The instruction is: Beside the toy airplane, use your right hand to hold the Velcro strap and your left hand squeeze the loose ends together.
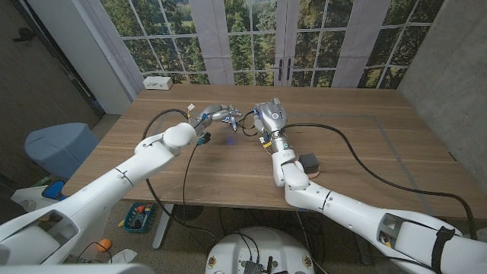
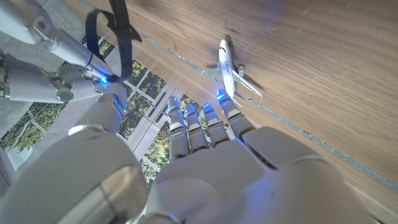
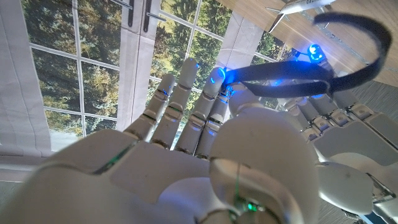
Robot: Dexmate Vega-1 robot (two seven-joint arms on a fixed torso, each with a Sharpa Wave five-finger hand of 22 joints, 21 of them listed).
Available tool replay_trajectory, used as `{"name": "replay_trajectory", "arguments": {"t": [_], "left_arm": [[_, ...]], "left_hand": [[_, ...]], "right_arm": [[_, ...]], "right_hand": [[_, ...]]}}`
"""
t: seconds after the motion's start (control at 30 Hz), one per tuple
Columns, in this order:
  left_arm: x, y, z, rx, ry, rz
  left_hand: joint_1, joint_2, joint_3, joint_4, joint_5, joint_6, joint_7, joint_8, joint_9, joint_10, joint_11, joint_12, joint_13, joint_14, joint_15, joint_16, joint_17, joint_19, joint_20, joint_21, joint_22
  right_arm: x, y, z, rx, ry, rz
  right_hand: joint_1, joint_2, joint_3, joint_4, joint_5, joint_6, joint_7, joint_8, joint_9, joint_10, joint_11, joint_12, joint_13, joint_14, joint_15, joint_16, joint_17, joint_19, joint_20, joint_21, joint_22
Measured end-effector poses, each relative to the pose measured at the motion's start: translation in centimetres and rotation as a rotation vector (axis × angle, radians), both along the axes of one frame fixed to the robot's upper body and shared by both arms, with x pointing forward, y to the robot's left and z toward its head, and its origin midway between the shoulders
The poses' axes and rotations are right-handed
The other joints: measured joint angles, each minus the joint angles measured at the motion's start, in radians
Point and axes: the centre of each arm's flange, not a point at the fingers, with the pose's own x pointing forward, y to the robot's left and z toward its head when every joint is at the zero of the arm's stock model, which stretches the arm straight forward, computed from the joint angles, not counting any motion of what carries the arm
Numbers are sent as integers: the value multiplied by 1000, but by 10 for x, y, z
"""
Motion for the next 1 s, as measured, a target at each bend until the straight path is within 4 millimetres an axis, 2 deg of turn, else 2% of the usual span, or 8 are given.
{"name": "replay_trajectory", "arguments": {"t": [0.13,0.4,0.7,0.8,1.0], "left_arm": [[0,-2,0,9,-2,5],[1,-6,-1,25,-11,19],[0,-12,-2,39,-20,29],[-1,-13,-2,42,-23,31],[-2,-16,-2,46,-27,36]], "left_hand": [[13,-5,-4,4,0,4,-4,0,-2,12,-7,0,0,7,-7,0,0,11,0,0,0],[40,-16,-11,5,0,18,7,0,0,32,-11,0,0,22,-12,0,0,23,-2,0,0],[71,-13,-14,9,0,29,7,0,0,58,-18,4,0,34,-23,0,0,32,-4,-3,5],[80,-13,-15,9,0,34,6,0,0,70,-23,4,0,39,-28,0,0,34,-1,-3,5],[122,20,-15,10,0,53,14,-2,0,110,-31,8,0,54,-27,0,0,43,4,-7,5]], "right_arm": [[0,3,0,-7,-5,4],[-1,9,1,-21,-16,7],[-3,12,2,-33,-35,1],[-4,13,3,-36,-40,1],[-7,14,4,-39,-56,5]], "right_hand": [[0,0,1,-1,0,0,0,0,0,10,-2,-1,0,0,0,0,8,0,0,1,0],[0,0,4,-4,0,4,-4,-5,0,11,0,-4,-3,8,-3,-8,20,-4,-4,8,0],[0,0,4,-4,0,4,-4,-10,1,11,0,-4,0,9,-2,-16,28,-11,-4,12,0],[0,0,4,-4,-3,4,-4,-10,21,11,0,-4,0,9,-2,-16,33,-11,-4,12,0],[0,0,4,-4,-3,4,-4,-7,21,13,-2,-8,0,9,-2,-16,37,-17,2,12,0]]}}
